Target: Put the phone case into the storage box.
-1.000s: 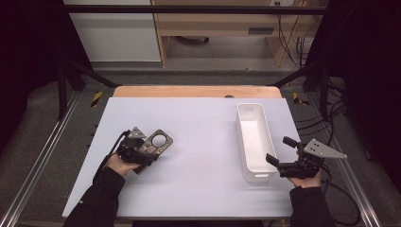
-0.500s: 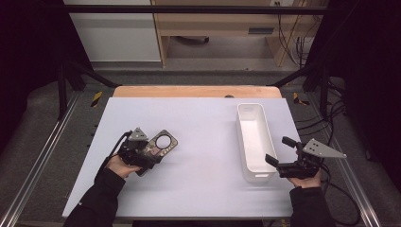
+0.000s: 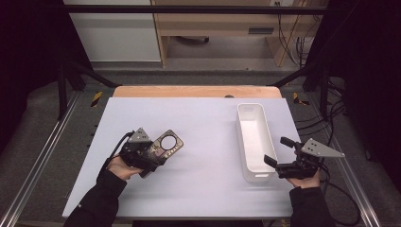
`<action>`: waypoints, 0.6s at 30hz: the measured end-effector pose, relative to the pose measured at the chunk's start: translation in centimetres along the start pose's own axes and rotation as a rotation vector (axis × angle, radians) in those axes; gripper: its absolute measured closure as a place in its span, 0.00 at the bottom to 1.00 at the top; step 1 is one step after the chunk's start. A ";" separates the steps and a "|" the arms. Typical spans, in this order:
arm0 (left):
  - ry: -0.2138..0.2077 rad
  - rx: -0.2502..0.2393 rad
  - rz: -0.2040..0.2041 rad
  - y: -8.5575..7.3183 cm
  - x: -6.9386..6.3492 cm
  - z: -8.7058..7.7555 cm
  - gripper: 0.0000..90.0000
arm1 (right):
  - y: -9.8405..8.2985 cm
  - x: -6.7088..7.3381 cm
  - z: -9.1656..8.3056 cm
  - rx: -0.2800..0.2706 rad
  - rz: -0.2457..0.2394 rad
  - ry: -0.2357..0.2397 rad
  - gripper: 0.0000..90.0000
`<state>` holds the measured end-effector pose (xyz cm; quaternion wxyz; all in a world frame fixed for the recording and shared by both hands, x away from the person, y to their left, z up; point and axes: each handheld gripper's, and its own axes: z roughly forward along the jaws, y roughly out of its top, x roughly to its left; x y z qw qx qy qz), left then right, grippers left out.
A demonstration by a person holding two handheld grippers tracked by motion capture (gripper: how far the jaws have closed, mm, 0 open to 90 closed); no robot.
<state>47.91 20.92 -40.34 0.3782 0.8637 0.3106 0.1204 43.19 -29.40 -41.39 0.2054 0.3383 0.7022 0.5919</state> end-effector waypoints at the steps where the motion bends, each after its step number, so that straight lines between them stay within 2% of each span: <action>1: -0.005 -0.003 0.002 0.1 -0.1 0.0 0.13 | 0.0 0.0 0.0 0.003 -0.001 0.003 0.00; 10: -0.036 -0.002 0.032 0.6 -1.1 0.0 0.13 | 0.5 0.8 0.6 0.029 -0.025 0.044 0.00; 18: -0.075 -0.006 0.060 1.0 -2.2 0.0 0.13 | 0.9 1.7 1.2 0.053 -0.046 0.102 0.00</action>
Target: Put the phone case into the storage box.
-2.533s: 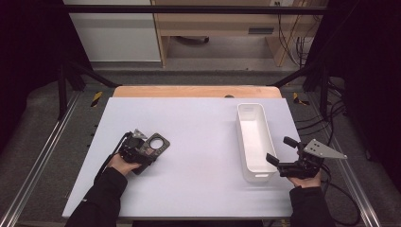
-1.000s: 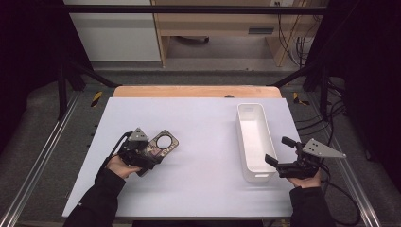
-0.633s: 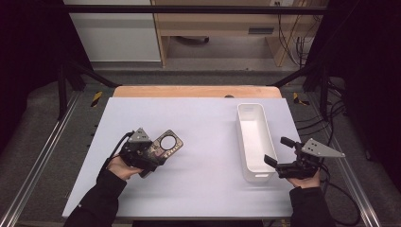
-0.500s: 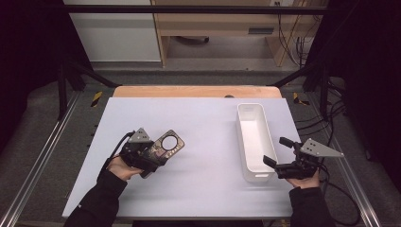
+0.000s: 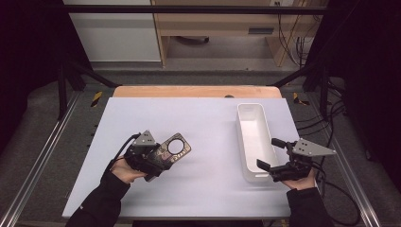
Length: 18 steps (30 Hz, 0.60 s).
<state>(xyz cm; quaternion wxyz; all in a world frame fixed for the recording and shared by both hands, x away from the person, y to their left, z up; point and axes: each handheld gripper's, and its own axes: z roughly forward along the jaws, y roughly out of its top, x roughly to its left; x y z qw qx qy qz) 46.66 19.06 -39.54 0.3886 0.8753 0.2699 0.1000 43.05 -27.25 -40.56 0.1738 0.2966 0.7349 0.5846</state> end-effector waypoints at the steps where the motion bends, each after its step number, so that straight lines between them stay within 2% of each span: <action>1: -0.001 0.000 0.002 0.0 -0.1 0.1 0.13 | 0.1 0.1 0.1 0.006 -0.003 0.005 0.00; 12: -0.036 -0.004 0.023 0.4 -1.0 0.2 0.13 | 0.5 1.1 1.2 0.052 -0.034 0.064 0.00; 18: -0.059 0.000 0.047 0.7 -1.7 0.3 0.13 | 0.8 1.8 1.8 0.075 -0.051 0.103 0.00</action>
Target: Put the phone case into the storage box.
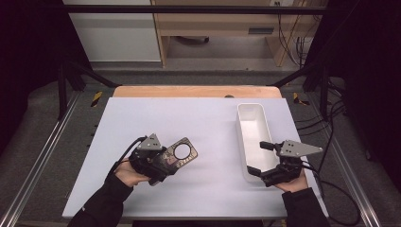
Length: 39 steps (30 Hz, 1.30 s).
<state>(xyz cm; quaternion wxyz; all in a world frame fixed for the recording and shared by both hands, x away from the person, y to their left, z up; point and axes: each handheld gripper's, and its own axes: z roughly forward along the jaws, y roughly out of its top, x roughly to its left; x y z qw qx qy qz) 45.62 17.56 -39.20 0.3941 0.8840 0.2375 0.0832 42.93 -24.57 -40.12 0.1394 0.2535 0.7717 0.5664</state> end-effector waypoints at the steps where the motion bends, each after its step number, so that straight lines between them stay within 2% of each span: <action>1: -0.003 0.002 0.003 0.0 -0.1 0.0 0.13 | 0.1 0.1 0.1 0.003 -0.004 0.006 0.00; 8: -0.035 -0.006 0.006 0.3 -0.6 0.1 0.13 | 0.4 0.6 0.9 0.025 -0.019 0.039 0.00; 24: -0.104 -0.004 0.046 0.8 -1.9 0.5 0.13 | 1.0 1.9 2.7 0.066 -0.050 0.111 0.00; 39: -0.139 0.003 0.077 1.2 -2.7 1.1 0.13 | 1.3 2.8 4.4 0.106 -0.079 0.171 0.00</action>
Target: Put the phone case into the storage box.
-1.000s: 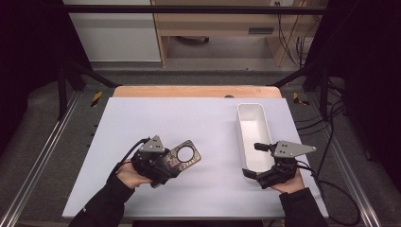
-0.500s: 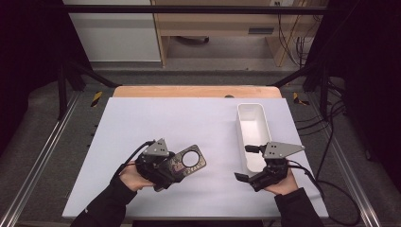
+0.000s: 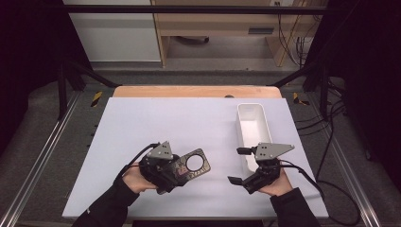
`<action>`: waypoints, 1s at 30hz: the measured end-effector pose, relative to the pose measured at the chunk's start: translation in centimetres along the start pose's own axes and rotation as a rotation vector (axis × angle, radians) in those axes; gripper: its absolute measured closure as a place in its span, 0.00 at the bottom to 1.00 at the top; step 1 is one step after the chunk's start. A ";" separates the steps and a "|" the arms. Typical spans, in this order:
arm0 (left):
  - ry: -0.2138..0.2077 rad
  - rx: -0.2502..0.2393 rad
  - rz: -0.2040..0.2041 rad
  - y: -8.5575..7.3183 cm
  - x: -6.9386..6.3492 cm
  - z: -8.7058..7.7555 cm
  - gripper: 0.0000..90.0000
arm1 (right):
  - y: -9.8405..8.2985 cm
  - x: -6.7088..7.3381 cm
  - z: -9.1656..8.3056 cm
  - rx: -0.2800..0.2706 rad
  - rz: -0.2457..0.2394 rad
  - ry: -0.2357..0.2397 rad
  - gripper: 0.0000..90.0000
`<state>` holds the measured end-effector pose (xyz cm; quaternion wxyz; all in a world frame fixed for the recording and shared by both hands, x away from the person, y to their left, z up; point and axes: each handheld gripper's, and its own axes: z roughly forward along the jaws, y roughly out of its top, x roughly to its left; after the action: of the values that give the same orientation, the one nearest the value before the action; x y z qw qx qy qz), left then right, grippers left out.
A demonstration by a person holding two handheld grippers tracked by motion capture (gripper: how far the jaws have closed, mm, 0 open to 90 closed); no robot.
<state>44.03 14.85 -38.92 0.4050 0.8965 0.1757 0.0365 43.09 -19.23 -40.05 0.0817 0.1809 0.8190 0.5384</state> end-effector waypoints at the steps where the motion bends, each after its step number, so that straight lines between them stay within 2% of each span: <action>1: -0.003 -0.002 0.000 0.0 0.0 0.0 0.13 | 0.0 0.0 0.1 0.001 -0.003 0.005 0.00; 9: -0.023 -0.016 0.027 0.5 -0.4 -0.2 0.13 | 0.3 0.3 1.0 0.018 -0.007 0.035 0.00; 14: -0.036 -0.009 0.051 0.9 -0.4 0.1 0.13 | 0.6 0.4 1.5 0.028 -0.017 0.058 0.00; 30: -0.121 -0.012 0.094 1.5 -0.5 1.0 0.13 | 0.9 0.5 2.3 0.044 -0.037 0.117 0.00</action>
<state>44.22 13.05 -38.50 0.4181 0.9019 0.1085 0.0025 43.63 -16.74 -40.13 0.0398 0.1359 0.8372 0.5283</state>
